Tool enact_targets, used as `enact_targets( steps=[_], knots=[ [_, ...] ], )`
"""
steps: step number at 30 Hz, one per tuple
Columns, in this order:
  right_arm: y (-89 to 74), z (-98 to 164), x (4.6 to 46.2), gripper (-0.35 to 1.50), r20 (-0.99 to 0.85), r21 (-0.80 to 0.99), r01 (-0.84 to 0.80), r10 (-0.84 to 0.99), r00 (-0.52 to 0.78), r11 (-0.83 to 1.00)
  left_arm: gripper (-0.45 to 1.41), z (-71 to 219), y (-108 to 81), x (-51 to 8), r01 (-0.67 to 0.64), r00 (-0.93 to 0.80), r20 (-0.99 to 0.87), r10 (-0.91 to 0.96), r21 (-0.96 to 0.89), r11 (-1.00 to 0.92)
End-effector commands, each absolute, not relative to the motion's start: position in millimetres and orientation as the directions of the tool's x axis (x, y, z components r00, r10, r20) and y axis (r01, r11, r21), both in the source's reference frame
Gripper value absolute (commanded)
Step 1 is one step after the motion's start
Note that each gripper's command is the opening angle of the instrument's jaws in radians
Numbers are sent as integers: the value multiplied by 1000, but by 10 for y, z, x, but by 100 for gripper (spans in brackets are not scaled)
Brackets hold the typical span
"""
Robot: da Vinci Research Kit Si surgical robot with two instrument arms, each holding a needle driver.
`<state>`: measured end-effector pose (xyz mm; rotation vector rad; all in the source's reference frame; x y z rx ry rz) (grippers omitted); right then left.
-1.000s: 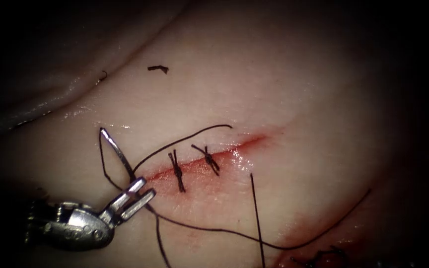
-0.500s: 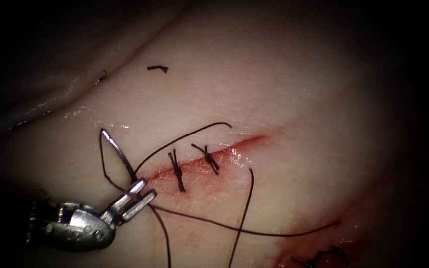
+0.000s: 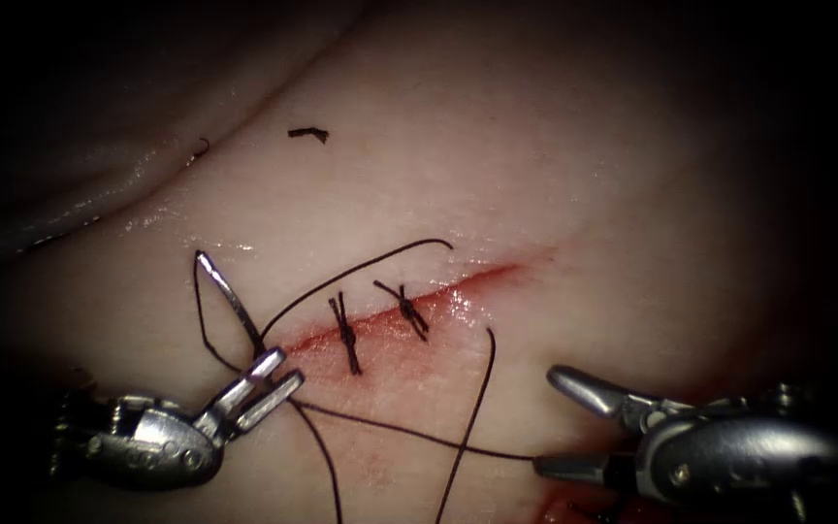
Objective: Wound Closure
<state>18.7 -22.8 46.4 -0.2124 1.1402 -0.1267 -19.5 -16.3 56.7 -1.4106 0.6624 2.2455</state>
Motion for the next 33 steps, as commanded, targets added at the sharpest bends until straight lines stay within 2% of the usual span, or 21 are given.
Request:
enact_targets(
  steps=[1, 16, 17, 18, 19, 20, 21, 33],
  knots=[
    [-228, 487, 198, 125, -880, -242, -5, -217, 422, 970, -45, 572, -169, -200, -565, -406, -910, 87, 175, -806],
    [-218, 589, 222, 126, -838, -305, 13, -275, 471, 952, -45, 573, -169, -200, -565, -406, -910, 87, 175, -806],
    [-217, 590, 223, 121, -837, -305, 15, -275, 473, 952, -45, 573, -169, -200, -565, -406, -910, 87, 175, -806],
    [-217, 590, 223, 106, -841, -305, 13, -276, 466, 952, -45, 573, -169, -200, -565, -406, -910, 87, 175, -806],
    [-218, 589, 223, 76, -848, -301, 17, -276, 452, 953, -45, 573, -169, -200, -565, -406, -910, 87, 175, -806],
    [-219, 588, 223, 30, -851, -297, 24, -276, 446, 954, -45, 573, -169, -200, -565, -406, -910, 87, 175, -806],
    [-219, 586, 223, -35, -855, -289, 37, -276, 439, 956, -45, 573, -169, -200, -565, -406, -910, 87, 175, -806],
    [-245, 561, 222, -35, -864, -253, 132, -285, 414, 958, -45, 573, -169, -200, -565, -406, -910, 87, 175, -806]
  ],
)
